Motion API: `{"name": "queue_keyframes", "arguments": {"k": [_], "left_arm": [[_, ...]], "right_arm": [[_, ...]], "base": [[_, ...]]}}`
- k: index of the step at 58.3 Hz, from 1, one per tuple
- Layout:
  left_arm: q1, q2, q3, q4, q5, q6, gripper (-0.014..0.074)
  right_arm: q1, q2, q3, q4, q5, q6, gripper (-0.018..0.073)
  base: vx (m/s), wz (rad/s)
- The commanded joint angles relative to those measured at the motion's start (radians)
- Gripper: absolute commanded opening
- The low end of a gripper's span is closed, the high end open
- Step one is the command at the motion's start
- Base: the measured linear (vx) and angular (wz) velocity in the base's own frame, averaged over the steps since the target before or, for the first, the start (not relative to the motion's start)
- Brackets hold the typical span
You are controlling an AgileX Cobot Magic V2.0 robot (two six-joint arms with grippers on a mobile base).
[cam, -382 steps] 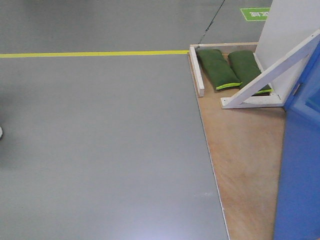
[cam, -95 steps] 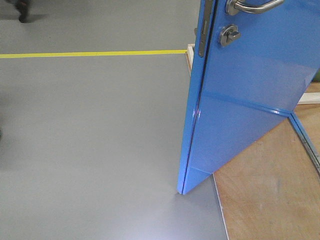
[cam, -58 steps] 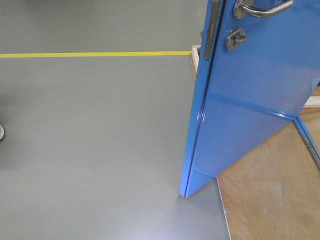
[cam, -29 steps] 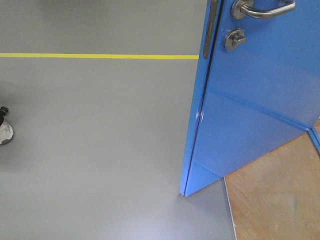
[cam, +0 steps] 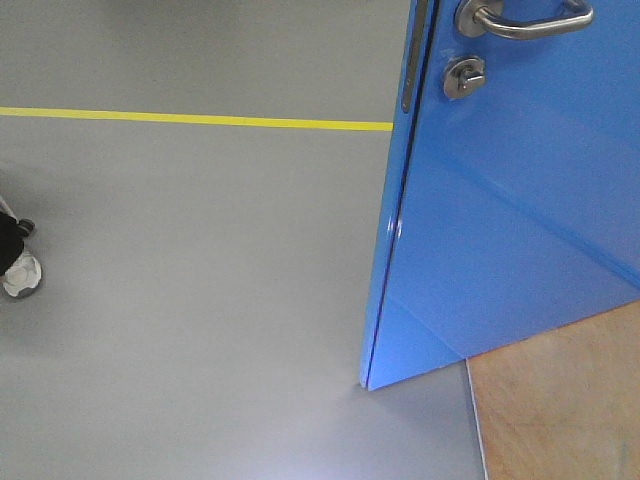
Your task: Move to blue door and open it
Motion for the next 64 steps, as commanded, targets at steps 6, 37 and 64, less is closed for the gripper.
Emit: {"name": "queue_keyframes", "arguments": {"k": [6,37,64], "left_arm": [[-0.001,-0.014,-0.027,-0.003,-0.077,-0.007,0.0073],[-0.001,-0.014,-0.027,-0.003,-0.077,-0.007,0.0073],[-0.001,-0.014,-0.027,-0.003,-0.077,-0.007,0.0073]], "right_arm": [[0.001,-0.043,-0.035,0.023,-0.053,-0.012,0.0008],[0.001,-0.043,-0.035,0.023,-0.053,-0.012,0.0008],[0.001,-0.043,-0.033,0.023,-0.053,-0.012,0.0008]], "base": [[0.20,0.09],[0.23,0.03],[0.27,-0.02]]}}
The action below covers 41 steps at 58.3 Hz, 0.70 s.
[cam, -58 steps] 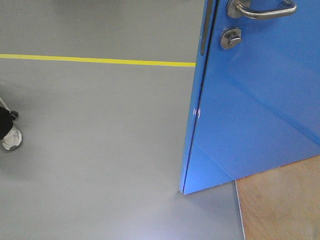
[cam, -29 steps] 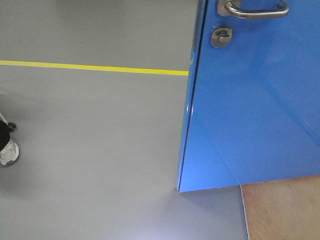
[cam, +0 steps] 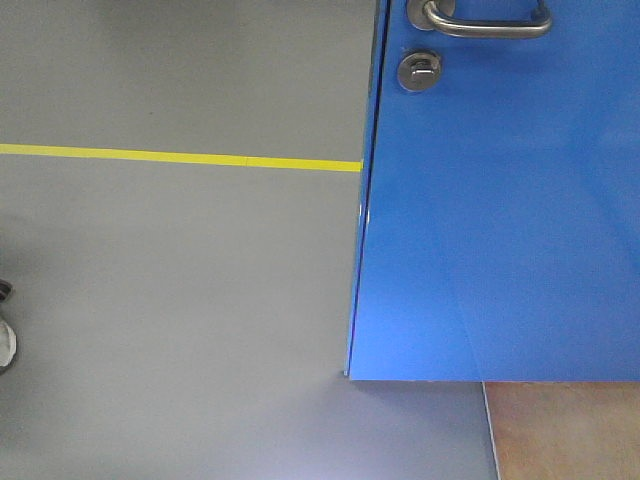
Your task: Move to blue door and open it
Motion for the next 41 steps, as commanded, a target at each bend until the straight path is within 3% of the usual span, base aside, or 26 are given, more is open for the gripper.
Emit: {"name": "queue_keyframes", "arguments": {"k": [1,41], "left_arm": [[-0.001,-0.014,-0.027,-0.003,-0.077,-0.007,0.0073],[-0.001,-0.014,-0.027,-0.003,-0.077,-0.007,0.0073]], "right_arm": [[-0.004,-0.043,-0.032,0.017,-0.071,-0.012,0.0008],[-0.004,-0.043,-0.032,0.017,-0.071,-0.012,0.0008]], "base": [[0.26,0.00],[0.22,-0.02]]}}
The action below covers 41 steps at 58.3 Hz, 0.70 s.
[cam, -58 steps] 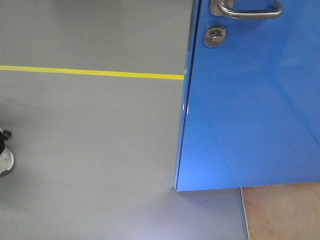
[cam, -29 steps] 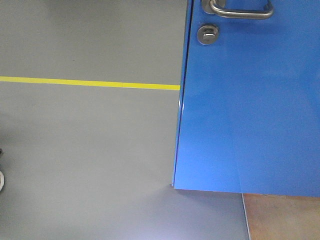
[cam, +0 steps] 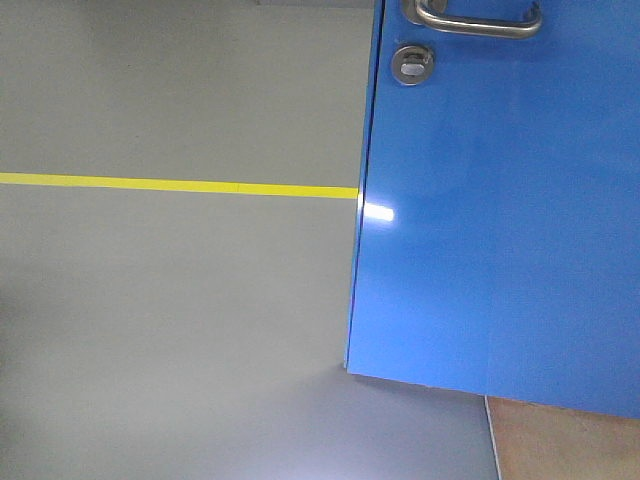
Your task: Move to blue door and open it
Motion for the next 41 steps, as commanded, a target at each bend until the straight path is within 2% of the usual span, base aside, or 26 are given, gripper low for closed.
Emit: {"name": "queue_keyframes", "arguments": {"k": [1,41], "left_arm": [[-0.001,-0.014,-0.027,-0.003,-0.077,-0.007,0.0073],[-0.001,-0.014,-0.027,-0.003,-0.077,-0.007,0.0073]], "right_arm": [[-0.004,-0.043,-0.032,0.018,-0.068,-0.012,0.0008],[-0.004,-0.043,-0.032,0.017,-0.068,-0.012,0.0008]], "base": [[0.17,-0.05],[0.09,-0.08]]}}
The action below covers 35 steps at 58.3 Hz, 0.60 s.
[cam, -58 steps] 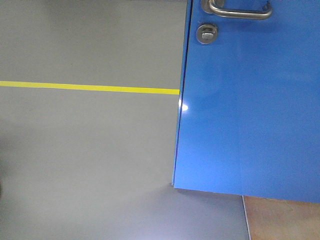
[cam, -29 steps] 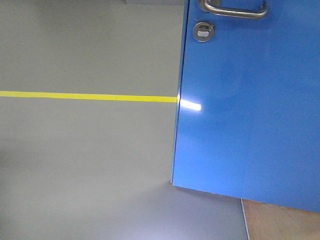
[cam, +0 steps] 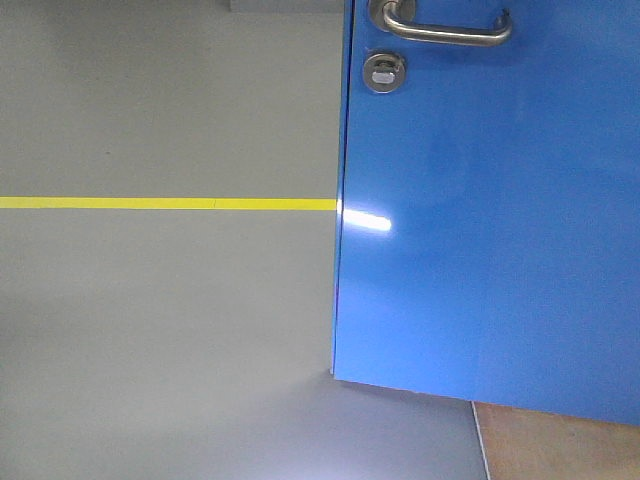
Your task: Move to blue door and open it
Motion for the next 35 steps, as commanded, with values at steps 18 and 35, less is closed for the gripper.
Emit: {"name": "queue_keyframes", "arguments": {"k": [18,35], "left_arm": [[-0.001,-0.014,-0.027,-0.003,-0.077,-0.007,0.0073],[-0.001,-0.014,-0.027,-0.003,-0.077,-0.007,0.0073]], "right_arm": [[-0.014,-0.023,-0.035,0.008,-0.168,-0.015,0.0008],[0.058,-0.124,-0.034,-0.603,-0.196,-0.015,0.0008]], "base": [[0.00,0.01],[0.00,0.00]]}}
